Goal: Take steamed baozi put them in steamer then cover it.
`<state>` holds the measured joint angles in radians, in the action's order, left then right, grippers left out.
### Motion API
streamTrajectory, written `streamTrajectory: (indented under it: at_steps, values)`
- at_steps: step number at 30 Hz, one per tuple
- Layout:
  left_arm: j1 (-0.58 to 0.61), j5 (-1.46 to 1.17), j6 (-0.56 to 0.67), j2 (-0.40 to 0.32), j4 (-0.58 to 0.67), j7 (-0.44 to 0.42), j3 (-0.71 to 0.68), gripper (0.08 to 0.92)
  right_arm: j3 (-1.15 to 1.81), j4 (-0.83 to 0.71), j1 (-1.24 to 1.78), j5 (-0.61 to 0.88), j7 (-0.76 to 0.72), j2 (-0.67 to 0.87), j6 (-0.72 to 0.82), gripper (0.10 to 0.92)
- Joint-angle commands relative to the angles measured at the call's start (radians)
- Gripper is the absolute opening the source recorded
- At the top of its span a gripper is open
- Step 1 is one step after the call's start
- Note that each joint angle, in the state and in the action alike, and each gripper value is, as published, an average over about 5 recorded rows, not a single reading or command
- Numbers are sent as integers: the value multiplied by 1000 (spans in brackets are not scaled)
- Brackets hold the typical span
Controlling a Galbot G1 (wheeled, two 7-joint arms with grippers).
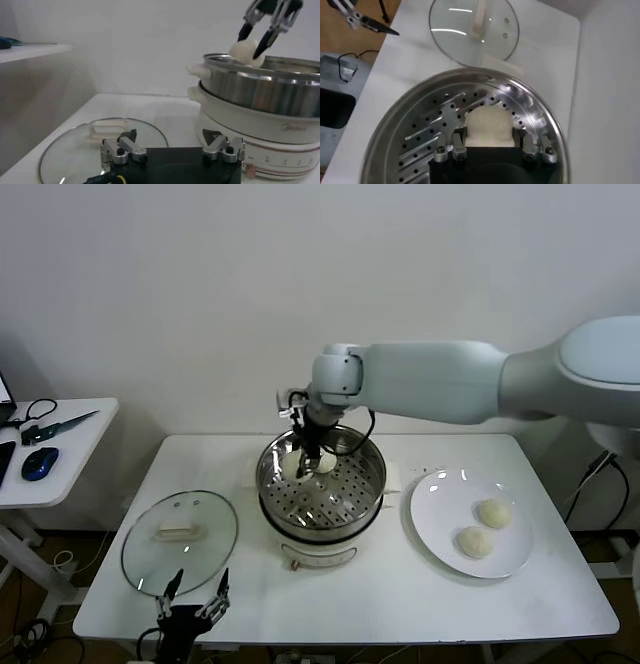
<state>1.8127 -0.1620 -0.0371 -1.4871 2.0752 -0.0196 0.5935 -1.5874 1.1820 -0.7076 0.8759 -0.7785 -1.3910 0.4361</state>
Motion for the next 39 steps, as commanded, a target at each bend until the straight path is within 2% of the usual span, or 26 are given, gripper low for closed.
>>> streamTrajectory:
  at_steps: [1,6,9,13,16,20,24,29,34,39]
  values:
    - [-1,0,-1,1,-4,0,-2,823,16,-99,122,-55,19,-61,8,619]
    - [-2,0,-2,1,-3,0,-1,823,21,-105,133,-64,14,-67,-1,626]
    - [-1,0,-3,0,-2,0,-1,823,20,-98,122,-69,8,-59,-12,675]
    - [1,1,-2,-1,0,0,-2,823,17,-63,77,-87,-20,-22,-43,780]
    - [1,4,-2,-1,1,0,-5,823,20,-11,16,-96,-52,36,-75,816]
    - [-1,8,-4,-2,2,0,-7,823,-6,75,-111,-93,-129,170,-129,822]
    - [-4,12,-7,-4,5,-1,-9,823,-108,185,-267,-105,-242,384,-198,823]
    - [-10,11,-8,-7,5,-2,0,823,-250,304,-375,-221,-296,634,-259,823]
    - [-12,9,-12,-11,13,-5,7,823,-299,337,-276,-382,-286,823,-278,823]
    - [-11,19,-11,-16,14,-8,6,823,-171,305,-54,-506,-256,910,-261,823]
